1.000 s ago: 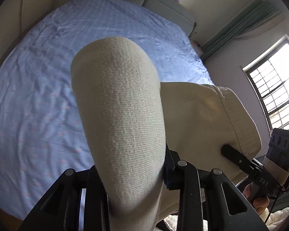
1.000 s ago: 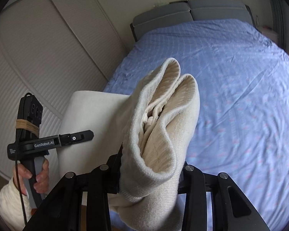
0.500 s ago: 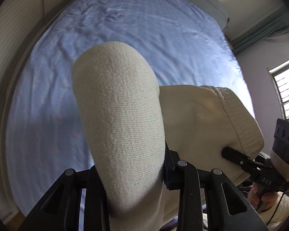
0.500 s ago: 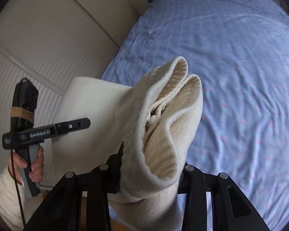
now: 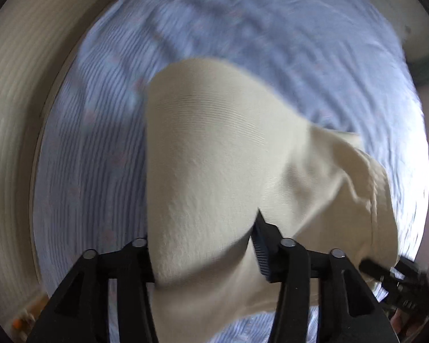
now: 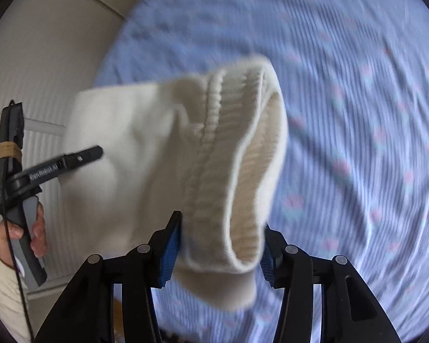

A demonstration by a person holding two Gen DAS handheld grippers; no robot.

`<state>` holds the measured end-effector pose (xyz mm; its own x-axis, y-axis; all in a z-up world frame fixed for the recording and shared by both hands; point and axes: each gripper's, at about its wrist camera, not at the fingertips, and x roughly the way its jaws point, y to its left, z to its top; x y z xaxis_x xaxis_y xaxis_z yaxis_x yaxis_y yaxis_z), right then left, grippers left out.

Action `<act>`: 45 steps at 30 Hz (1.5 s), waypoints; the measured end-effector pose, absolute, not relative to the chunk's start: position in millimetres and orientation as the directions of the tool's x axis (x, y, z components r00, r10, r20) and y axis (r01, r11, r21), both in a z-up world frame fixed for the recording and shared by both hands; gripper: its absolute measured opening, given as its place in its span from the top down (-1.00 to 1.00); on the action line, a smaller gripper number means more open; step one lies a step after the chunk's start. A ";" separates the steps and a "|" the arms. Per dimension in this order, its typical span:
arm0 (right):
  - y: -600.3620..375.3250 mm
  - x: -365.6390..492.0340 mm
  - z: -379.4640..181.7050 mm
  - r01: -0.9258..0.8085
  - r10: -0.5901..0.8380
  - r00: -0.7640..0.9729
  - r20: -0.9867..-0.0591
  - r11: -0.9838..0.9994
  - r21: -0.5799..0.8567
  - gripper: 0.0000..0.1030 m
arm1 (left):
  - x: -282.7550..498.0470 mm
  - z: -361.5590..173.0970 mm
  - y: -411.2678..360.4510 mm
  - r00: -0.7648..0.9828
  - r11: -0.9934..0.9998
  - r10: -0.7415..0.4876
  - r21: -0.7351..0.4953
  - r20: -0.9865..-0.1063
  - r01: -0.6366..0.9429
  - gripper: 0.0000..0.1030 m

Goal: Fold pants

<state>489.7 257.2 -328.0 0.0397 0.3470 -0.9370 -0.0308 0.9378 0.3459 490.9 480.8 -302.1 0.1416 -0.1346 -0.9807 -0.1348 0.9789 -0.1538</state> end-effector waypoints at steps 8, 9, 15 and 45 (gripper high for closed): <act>202.7 444.4 -303.8 -0.026 0.212 0.134 -0.968 0.977 0.211 -0.14 | 447.5 -255.5 453.2 0.316 0.967 0.244 0.253 -0.917 -0.011 -0.50; 196.0 439.6 -293.7 -0.046 0.207 0.170 -0.963 0.978 0.202 -0.14 | 437.9 -244.5 442.2 0.351 0.965 0.236 0.260 -0.906 0.024 -0.50; 149.8 396.5 -225.8 -0.120 0.158 0.356 -0.921 0.985 0.123 -0.49 | 375.9 -181.8 379.5 0.490 0.983 0.123 0.173 -0.863 0.058 -0.73; -127.6 140.1 -58.5 -0.065 0.135 0.686 -0.715 0.990 0.124 -0.63 | 99.8 -31.4 17.9 0.731 0.981 -0.127 0.027 -0.670 0.194 -1.00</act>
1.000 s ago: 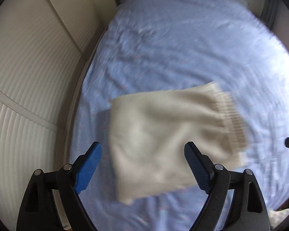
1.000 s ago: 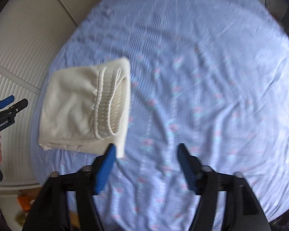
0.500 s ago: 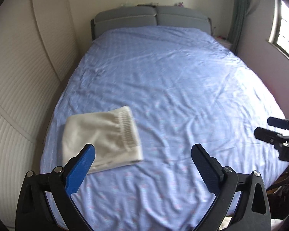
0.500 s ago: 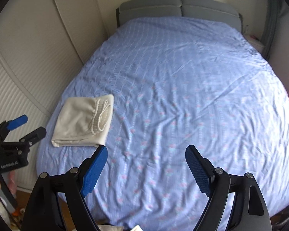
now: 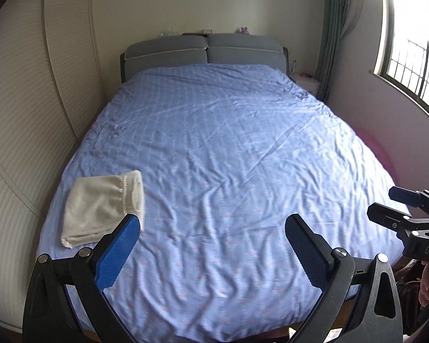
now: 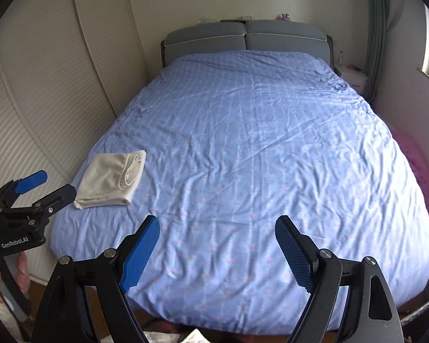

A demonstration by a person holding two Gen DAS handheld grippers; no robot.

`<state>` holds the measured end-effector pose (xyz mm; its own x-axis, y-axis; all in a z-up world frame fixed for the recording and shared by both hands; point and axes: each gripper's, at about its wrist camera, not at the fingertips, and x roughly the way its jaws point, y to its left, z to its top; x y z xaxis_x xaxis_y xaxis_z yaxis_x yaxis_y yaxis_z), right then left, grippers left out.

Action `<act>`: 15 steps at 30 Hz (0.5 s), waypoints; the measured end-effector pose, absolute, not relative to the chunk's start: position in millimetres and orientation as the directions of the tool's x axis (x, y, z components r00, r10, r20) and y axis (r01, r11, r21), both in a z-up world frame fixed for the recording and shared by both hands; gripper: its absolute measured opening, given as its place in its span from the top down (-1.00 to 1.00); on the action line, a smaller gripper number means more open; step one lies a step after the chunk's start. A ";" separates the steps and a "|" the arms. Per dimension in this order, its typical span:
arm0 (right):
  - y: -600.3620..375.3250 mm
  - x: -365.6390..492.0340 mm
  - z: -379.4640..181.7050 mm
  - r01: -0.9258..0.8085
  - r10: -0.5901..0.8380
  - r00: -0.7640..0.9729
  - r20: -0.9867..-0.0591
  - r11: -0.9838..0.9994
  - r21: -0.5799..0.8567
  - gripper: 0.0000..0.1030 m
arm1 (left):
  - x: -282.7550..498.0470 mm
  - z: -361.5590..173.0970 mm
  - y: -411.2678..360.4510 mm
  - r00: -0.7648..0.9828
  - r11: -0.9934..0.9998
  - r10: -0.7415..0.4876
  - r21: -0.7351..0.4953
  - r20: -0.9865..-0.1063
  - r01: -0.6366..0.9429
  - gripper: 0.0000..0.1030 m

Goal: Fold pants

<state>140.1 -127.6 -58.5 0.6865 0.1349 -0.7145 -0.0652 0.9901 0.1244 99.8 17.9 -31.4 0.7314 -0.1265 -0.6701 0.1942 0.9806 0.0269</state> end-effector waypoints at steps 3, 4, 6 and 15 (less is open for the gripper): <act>-149.3 122.8 -53.9 -0.067 0.134 0.697 -0.705 0.990 0.122 -0.63 | 81.4 -27.9 -4.7 0.739 0.980 -0.133 0.023 -0.660 0.197 -1.00; -154.8 118.3 -53.2 -0.065 0.134 0.699 -0.703 0.990 0.124 -0.63 | 76.4 -27.4 -10.3 0.741 0.980 -0.135 0.022 -0.658 0.198 -1.00; -167.2 108.4 -51.2 -0.058 0.134 0.706 -0.696 0.990 0.131 -0.63 | 67.8 -25.5 -23.1 0.743 0.980 -0.134 0.025 -0.656 0.200 -1.00; -193.8 81.6 -41.8 -0.037 0.124 0.727 -0.675 0.989 0.142 -0.63 | 43.8 -11.0 -48.9 0.750 0.979 -0.157 -0.002 -0.642 0.203 -1.00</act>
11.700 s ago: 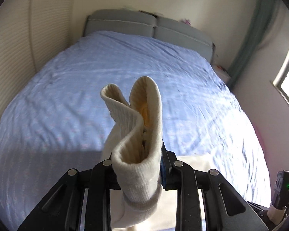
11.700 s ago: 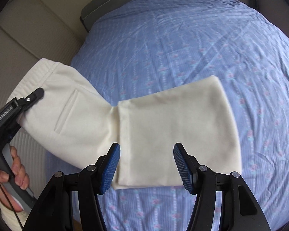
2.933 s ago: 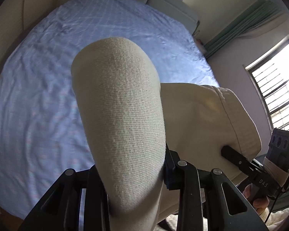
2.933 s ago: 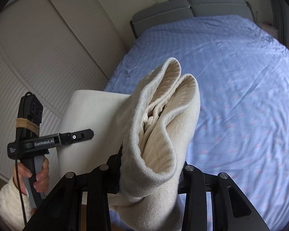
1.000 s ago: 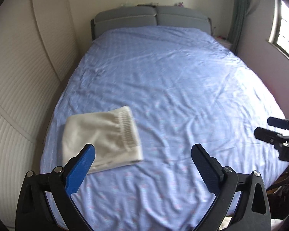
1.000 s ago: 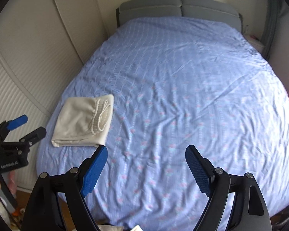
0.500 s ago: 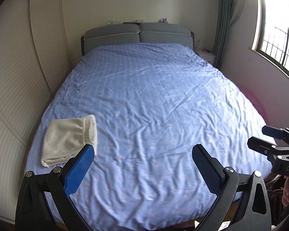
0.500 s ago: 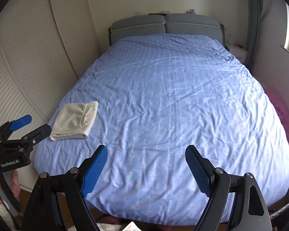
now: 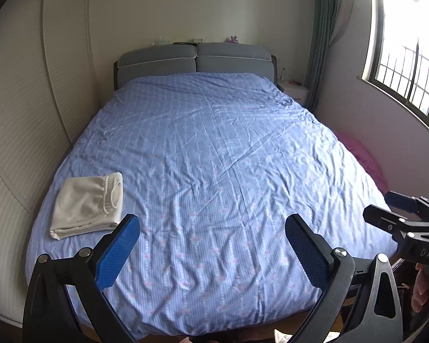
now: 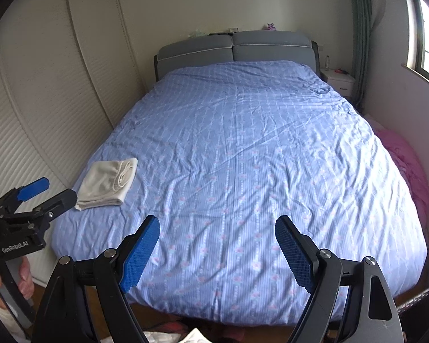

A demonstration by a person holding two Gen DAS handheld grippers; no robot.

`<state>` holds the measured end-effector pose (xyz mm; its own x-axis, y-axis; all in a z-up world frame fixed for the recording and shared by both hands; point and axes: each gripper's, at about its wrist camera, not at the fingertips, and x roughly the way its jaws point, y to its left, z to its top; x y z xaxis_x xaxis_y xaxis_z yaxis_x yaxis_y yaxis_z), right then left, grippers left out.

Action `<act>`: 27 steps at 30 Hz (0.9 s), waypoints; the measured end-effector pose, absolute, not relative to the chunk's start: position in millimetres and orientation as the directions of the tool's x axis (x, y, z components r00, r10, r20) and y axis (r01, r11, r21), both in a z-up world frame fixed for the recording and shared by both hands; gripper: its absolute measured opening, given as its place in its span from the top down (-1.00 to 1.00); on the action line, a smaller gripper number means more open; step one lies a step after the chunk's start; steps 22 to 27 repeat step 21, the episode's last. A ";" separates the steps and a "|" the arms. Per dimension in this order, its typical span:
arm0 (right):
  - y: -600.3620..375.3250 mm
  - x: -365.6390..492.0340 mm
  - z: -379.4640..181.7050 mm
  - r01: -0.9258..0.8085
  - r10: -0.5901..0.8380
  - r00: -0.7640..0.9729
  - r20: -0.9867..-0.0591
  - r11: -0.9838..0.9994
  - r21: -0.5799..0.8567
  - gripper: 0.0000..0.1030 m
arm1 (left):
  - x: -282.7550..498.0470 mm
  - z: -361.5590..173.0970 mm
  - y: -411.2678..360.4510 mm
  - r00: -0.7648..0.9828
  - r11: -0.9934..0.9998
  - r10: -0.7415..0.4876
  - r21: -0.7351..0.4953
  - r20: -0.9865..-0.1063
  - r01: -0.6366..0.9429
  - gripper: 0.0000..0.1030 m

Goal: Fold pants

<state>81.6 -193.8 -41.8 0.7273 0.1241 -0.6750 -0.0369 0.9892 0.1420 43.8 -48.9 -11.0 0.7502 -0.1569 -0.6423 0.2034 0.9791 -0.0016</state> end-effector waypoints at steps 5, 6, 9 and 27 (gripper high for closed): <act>-196.6 74.6 -38.0 -0.034 0.118 0.741 -0.661 0.990 0.138 -0.63 | 34.8 -3.5 -59.2 0.763 0.975 -0.174 0.001 -0.622 0.223 -1.00; -196.9 74.0 -37.7 -0.035 0.118 0.743 -0.659 0.990 0.138 -0.63 | 34.4 -2.2 -60.4 0.765 0.975 -0.172 0.004 -0.621 0.223 -1.00; -198.3 73.6 -37.4 -0.036 0.121 0.745 -0.656 0.989 0.140 -0.63 | 32.1 1.5 -65.2 0.776 0.976 -0.156 0.026 -0.611 0.216 -1.00; -204.9 74.2 -33.3 -0.023 0.112 0.749 -0.653 0.989 0.143 -0.63 | 34.1 4.7 -71.2 0.777 0.978 -0.135 0.045 -0.615 0.205 -1.00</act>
